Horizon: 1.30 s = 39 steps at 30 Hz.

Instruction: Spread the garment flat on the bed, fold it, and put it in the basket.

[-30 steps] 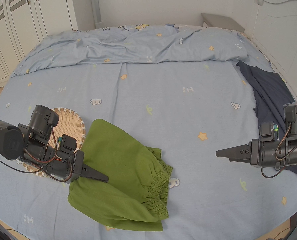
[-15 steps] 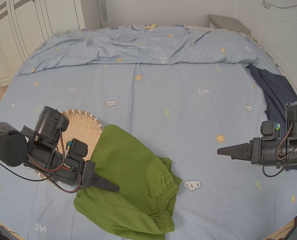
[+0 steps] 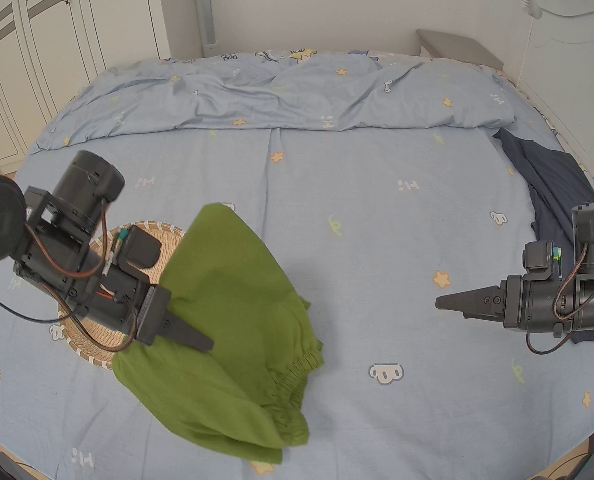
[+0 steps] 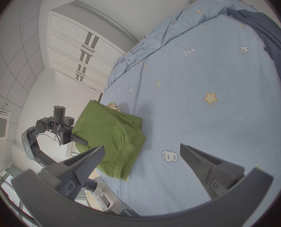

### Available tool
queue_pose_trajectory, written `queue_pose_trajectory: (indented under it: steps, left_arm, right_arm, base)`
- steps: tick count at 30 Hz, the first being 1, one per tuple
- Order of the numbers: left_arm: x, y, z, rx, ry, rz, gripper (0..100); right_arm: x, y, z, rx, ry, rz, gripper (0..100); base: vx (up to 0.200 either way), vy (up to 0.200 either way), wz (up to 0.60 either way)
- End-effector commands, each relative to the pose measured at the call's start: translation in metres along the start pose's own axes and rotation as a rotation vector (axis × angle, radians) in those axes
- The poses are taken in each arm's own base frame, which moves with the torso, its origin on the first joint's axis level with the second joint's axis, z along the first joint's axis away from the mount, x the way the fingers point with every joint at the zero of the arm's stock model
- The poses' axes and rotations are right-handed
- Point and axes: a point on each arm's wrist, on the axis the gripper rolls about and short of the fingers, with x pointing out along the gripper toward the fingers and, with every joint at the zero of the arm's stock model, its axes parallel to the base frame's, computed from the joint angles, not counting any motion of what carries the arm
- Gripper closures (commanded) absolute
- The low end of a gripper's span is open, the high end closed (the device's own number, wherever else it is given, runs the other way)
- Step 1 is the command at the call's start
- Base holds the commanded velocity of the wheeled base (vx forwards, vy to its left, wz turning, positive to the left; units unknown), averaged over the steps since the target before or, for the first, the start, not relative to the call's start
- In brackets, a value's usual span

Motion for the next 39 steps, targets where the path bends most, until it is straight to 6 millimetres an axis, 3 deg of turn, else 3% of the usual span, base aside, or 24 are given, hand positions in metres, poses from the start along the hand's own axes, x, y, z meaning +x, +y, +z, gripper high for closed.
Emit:
queue_pose_trajectory:
  steps: [1, 11, 19, 23, 25, 29, 30, 34, 38, 39]
  left_arm:
    - [-0.044, -0.012, 0.009, 0.085, -0.159, 0.105, 100]
    - [-0.098, -0.004, 0.005, 0.115, -0.465, 0.228, 100]
    - [-0.122, 0.014, 0.011, 0.048, -0.639, 0.295, 100]
    - [-0.111, 0.045, 0.018, -0.016, -0.632, 0.314, 100]
    - [-0.096, 0.077, 0.017, -0.102, -0.581, 0.329, 100]
    - [-0.076, 0.123, 0.001, -0.243, -0.488, 0.326, 100]
    - [-0.070, 0.141, -0.011, -0.308, -0.453, 0.326, 100]
    - [-0.067, 0.161, -0.036, -0.420, -0.418, 0.343, 100]
    - [-0.065, 0.170, -0.046, -0.475, -0.403, 0.350, 100]
    - [-0.057, 0.178, -0.047, -0.507, -0.370, 0.349, 100]
  right_arm:
    - [0.002, -0.001, 0.000, 0.003, 0.005, -0.002, 0]
    - [0.002, -0.001, -0.001, 0.002, 0.009, 0.001, 0]
    - [0.001, 0.000, 0.001, -0.001, -0.001, 0.001, 0]
    - [0.000, 0.000, 0.001, -0.001, -0.001, 0.001, 0]
    - [0.000, 0.000, 0.001, -0.002, -0.002, 0.001, 0]
    - [0.000, 0.001, 0.000, -0.003, 0.000, 0.003, 0]
    - [0.000, 0.001, 0.000, -0.002, 0.001, 0.003, 0]
    - [0.001, 0.002, -0.001, -0.005, 0.008, 0.007, 0]
    - [0.001, 0.002, -0.002, -0.005, 0.011, 0.008, 0]
    - [0.001, 0.003, -0.002, -0.005, 0.013, 0.008, 0]
  base:
    - [0.000, 0.000, 0.00]
    - [0.000, 0.000, 0.00]
    - [0.000, 0.000, 0.00]
    - [0.000, 0.000, 0.00]
    - [0.000, 0.000, 0.00]
    - [0.000, 0.000, 0.00]
    - [0.000, 0.000, 0.00]
    - [0.000, 0.000, 0.00]
    - [0.000, 0.000, 0.00]
    - [0.000, 0.000, 0.00]
